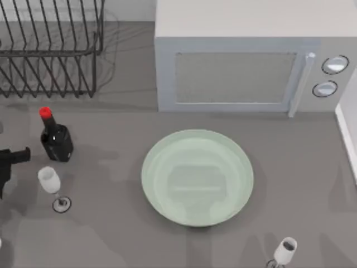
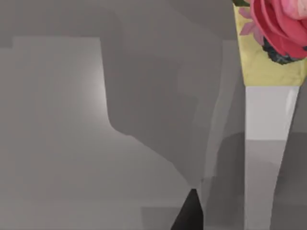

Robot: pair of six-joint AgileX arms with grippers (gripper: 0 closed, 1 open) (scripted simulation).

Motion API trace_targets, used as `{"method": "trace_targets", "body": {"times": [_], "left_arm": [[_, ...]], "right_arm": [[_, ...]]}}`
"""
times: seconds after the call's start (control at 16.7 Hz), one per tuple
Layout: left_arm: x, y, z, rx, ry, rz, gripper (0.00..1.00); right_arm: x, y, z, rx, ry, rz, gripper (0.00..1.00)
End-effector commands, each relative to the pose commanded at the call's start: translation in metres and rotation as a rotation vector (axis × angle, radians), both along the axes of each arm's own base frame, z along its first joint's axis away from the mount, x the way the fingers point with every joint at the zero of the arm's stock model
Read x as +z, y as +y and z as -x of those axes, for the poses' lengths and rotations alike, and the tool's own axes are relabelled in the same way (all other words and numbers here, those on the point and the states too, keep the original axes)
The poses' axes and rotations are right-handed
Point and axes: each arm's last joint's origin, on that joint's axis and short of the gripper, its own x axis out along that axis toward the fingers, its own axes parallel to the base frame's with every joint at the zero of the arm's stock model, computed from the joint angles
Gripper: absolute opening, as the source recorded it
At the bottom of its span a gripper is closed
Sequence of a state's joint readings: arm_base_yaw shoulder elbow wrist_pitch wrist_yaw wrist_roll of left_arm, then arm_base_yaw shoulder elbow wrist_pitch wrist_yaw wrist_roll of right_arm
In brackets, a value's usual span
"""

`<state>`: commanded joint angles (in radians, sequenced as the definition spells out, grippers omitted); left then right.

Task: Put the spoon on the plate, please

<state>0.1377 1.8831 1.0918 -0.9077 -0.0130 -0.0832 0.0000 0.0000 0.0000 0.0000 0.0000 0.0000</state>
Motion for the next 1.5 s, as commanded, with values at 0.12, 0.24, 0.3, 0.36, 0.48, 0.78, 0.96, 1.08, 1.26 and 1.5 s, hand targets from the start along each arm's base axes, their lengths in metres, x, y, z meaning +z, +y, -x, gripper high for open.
{"method": "trace_targets", "body": {"times": [0.12, 0.24, 0.3, 0.36, 0.48, 0.78, 0.96, 1.08, 1.26, 1.5], "left_arm": [[0.012, -0.001, 0.000, -0.007, 0.026, 0.004, 0.00], [0.034, -0.001, -0.006, -0.013, -0.003, 0.002, 0.00], [0.047, -0.001, -0.009, -0.014, -0.031, 0.000, 0.00], [0.061, 0.000, -0.013, -0.014, -0.065, -0.003, 0.00], [0.084, 0.001, -0.017, -0.015, -0.133, -0.008, 0.00], [0.092, 0.002, -0.018, -0.015, -0.157, -0.011, 0.00], [0.100, -0.007, -0.020, -0.075, -0.179, -0.006, 0.00], [0.116, -0.026, -0.025, -0.206, -0.223, 0.001, 0.00], [0.142, -0.073, -0.035, -0.508, -0.306, 0.008, 0.00], [0.163, -0.161, -0.041, -0.987, -0.386, 0.014, 0.00]], "right_arm": [[0.000, 0.000, 0.000, 0.000, 0.000, 0.000, 1.00], [0.000, 0.000, 0.000, 0.000, 0.000, 0.000, 1.00], [0.000, 0.000, 0.000, 0.000, 0.000, 0.000, 1.00], [0.000, 0.000, 0.000, 0.000, 0.000, 0.000, 1.00], [0.000, 0.000, 0.000, 0.000, 0.000, 0.000, 1.00], [0.000, 0.000, 0.000, 0.000, 0.000, 0.000, 1.00], [0.000, 0.000, 0.000, 0.000, 0.000, 0.000, 1.00], [0.000, 0.000, 0.000, 0.000, 0.000, 0.000, 1.00], [0.000, 0.000, 0.000, 0.000, 0.000, 0.000, 1.00], [0.000, 0.000, 0.000, 0.000, 0.000, 0.000, 1.00]]}}
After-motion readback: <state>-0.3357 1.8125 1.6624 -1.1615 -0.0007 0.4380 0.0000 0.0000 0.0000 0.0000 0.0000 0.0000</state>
